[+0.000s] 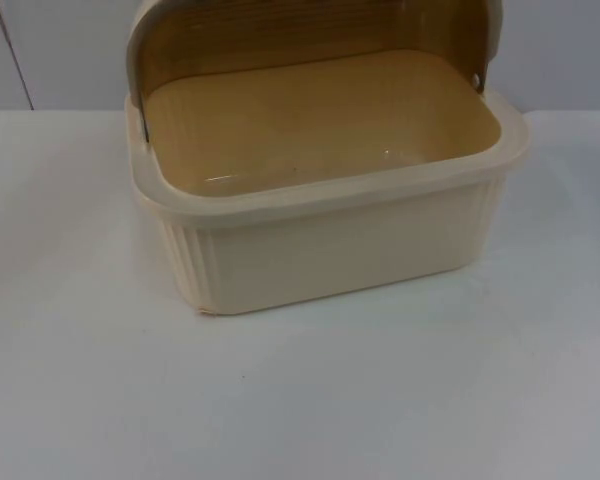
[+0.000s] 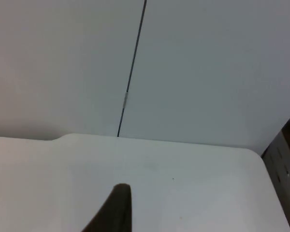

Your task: Open the box lid with the left hand, place the block into the box with the right hand, then close the box lid with the left hand.

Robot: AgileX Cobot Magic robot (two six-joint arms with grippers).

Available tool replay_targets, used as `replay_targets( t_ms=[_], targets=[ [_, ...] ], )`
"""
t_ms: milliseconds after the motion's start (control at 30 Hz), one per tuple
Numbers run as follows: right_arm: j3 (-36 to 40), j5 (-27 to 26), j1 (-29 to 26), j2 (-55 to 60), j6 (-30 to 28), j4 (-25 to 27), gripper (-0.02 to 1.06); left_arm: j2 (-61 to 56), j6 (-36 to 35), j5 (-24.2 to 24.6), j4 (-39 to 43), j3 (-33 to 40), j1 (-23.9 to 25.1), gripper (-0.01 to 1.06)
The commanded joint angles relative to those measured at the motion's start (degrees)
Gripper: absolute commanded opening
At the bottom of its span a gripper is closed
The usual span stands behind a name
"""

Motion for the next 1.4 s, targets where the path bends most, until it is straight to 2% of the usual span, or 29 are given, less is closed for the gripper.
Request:
replay_targets(
  t_ms=[0, 33, 67, 100, 133, 200, 233, 400, 500, 567, 600, 667, 733, 867, 967, 1367],
  targets=[
    [-0.4, 0.2, -0.3, -0.2, -0.5, -1.3, 1.05, 1.1, 2.5, -0.1, 0.5, -0.5, -0.8, 0.84],
    [-0.4, 0.2, -0.3, -0.2, -0.5, -1.3, 1.05, 1.5, 2.5, -0.3, 0.4, -0.5, -0.8, 0.77],
    [-0.4, 0.2, -0.3, -0.2, -0.5, -1.3, 1.05, 1.9, 2.5, -0.8, -1.7, -0.5, -0.8, 0.57],
    [-0.4, 0.2, -0.3, -0.2, -0.5, -1.3, 1.05, 1.9, 2.5, -1.4, -2.7, -0.5, -0.8, 0.41],
    [-0.4, 0.2, -0.3, -0.2, -0.5, -1.3, 1.05, 1.9, 2.5, -1.4, -2.7, -0.5, -0.8, 0.41],
    [-0.4, 0.2, -0.3, -0.2, -0.5, -1.3, 1.05, 2.0, 1.2, -2.4, -3.7, -0.5, -0.7, 0.12],
    [-0.4, 0.2, -0.3, -0.2, -0.5, -1.3, 1.05, 2.0, -0.6, -2.6, -3.7, -0.5, -0.7, 0.02],
    [-0.4, 0.2, -0.3, -0.2, -0.5, -1.3, 1.05, 2.5, 0.7, -2.3, -4.9, -0.5, -0.7, 0.00],
    [-0.4, 0.2, -0.3, -0.2, -0.3, -1.3, 1.05, 3.4, 13.7, -1.3, -15.4, -0.5, -0.7, 0.00],
    [-0.4, 0.1, -0.3, -0.2, -0.2, -1.3, 1.05, 4.0, 26.6, 1.0, -24.7, -0.5, -0.7, 0.00],
    [-0.4, 0.1, -0.3, -0.2, -0.2, -1.3, 1.05, 4.0, 26.6, 1.0, -24.7, -0.5, -0.7, 0.00],
    [-0.4, -0.1, -0.3, -0.2, -0.2, -1.3, 1.05, 4.9, 36.0, 2.7, -32.1, -0.5, -0.7, 0.00],
    [-0.4, -0.3, -0.3, -0.2, -0.2, -1.3, 1.05, 5.5, 39.9, 2.2, -34.8, -0.5, -0.7, 0.00],
    [-0.4, -0.3, -0.3, -0.2, -0.2, -1.3, 1.05, 6.3, 41.1, 0.5, -34.9, -0.5, -0.7, 0.00],
    [-0.4, -0.4, -0.3, -0.2, 0.6, -1.3, 1.05, 7.4, 40.9, -4.8, -34.7, -0.5, -0.3, 0.00],
    [-0.4, -0.8, -0.3, -0.2, 0.6, -1.2, 1.05, 8.2, 30.7, 0.2, -29.8, -0.5, 2.1, 0.00]
  ],
)
